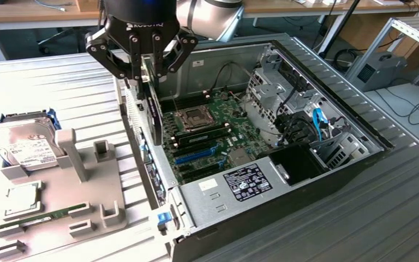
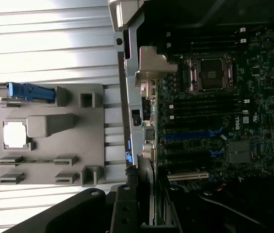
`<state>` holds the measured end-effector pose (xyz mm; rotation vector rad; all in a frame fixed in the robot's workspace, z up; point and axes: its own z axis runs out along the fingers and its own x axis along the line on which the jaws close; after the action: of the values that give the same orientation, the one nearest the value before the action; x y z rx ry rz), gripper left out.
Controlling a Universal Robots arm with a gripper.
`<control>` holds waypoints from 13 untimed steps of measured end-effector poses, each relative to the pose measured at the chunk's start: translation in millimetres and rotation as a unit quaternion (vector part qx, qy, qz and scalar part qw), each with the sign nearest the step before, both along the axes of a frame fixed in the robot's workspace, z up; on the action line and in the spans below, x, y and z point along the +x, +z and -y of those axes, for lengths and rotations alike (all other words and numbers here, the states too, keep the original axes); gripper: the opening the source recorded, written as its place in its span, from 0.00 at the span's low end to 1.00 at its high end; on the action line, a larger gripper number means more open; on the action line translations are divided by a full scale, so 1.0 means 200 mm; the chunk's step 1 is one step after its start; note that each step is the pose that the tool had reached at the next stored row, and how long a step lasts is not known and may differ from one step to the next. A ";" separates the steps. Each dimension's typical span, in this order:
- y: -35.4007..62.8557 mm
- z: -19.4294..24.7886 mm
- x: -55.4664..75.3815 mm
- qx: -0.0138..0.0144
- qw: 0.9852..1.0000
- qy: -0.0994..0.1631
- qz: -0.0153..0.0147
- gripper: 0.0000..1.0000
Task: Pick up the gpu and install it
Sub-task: 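Pick up the gpu and move the gpu toward the slot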
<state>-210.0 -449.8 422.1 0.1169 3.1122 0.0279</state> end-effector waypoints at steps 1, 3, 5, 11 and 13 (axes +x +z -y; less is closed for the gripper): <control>0.000 0.000 0.00 0.000 1.000 0.000 0.000 0.26; -0.001 0.000 0.00 0.000 1.000 0.000 0.000 0.26; -0.002 0.000 0.01 0.000 1.000 0.000 0.000 0.26; -0.004 0.000 0.02 0.000 1.000 0.000 0.000 0.26; -0.005 0.000 0.03 0.000 1.000 0.000 0.000 0.26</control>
<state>-204.7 -449.8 421.2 0.1170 3.1122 0.0278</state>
